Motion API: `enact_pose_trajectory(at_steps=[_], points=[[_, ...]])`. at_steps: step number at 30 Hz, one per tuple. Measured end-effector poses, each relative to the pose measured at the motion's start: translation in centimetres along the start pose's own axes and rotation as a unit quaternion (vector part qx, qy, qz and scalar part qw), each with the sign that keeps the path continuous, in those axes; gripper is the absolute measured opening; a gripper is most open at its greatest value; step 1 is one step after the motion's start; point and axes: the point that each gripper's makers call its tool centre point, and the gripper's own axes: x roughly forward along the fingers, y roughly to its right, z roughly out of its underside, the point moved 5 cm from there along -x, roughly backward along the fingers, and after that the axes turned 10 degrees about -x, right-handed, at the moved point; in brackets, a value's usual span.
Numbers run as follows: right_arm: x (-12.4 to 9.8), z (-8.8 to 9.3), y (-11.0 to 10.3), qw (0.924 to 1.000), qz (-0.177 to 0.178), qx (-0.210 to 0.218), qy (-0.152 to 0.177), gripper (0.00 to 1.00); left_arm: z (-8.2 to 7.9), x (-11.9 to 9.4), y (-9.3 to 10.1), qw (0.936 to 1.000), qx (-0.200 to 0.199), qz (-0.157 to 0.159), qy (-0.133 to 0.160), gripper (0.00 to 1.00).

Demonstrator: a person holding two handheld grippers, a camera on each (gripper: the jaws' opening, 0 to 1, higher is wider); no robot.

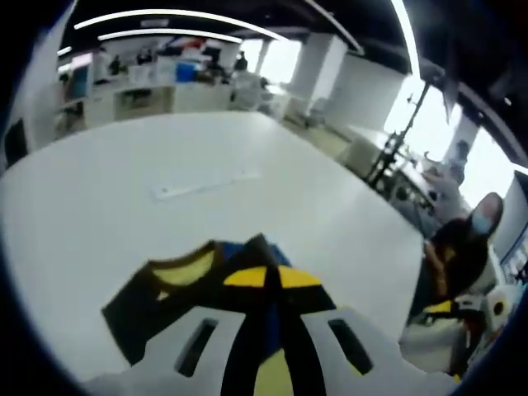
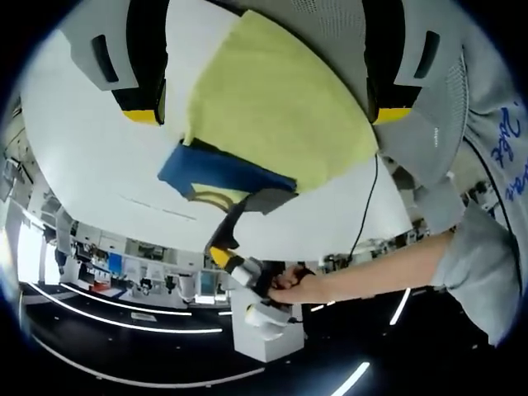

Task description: Fold the garment on the visible template until the final outline fits inside the template.

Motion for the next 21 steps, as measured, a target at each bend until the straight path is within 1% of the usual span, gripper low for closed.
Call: enact_pose_trajectory(at_steps=[5,10,15,18,21], points=[[0.0,0.3,0.2,1.0,0.001,0.002,-0.004,1.0,0.9,1.8,0.3,0.9998,0.005,-0.003,-0.019,0.0],[-0.2,0.6,0.5,0.9999,0.003,0.005,-0.008,1.0,2.2,3.5,-0.2,0.9992,-0.013,-0.007,-0.036,0.0],[-0.1,0.6,0.4,0.9999,0.0,0.008,-0.008,1.0,3.1,4.7,-0.7,0.9985,-0.024,-0.014,-0.046,0.0],[0.0,0.7,0.4,0.9999,-0.002,0.003,-0.013,1.0,3.4,5.3,-0.8,0.9984,-0.021,-0.017,-0.05,0.0],[0.2,0.7,0.4,0.9999,-0.001,0.001,-0.011,1.0,3.7,6.1,-1.0,0.9979,-0.024,-0.022,-0.056,0.0]])
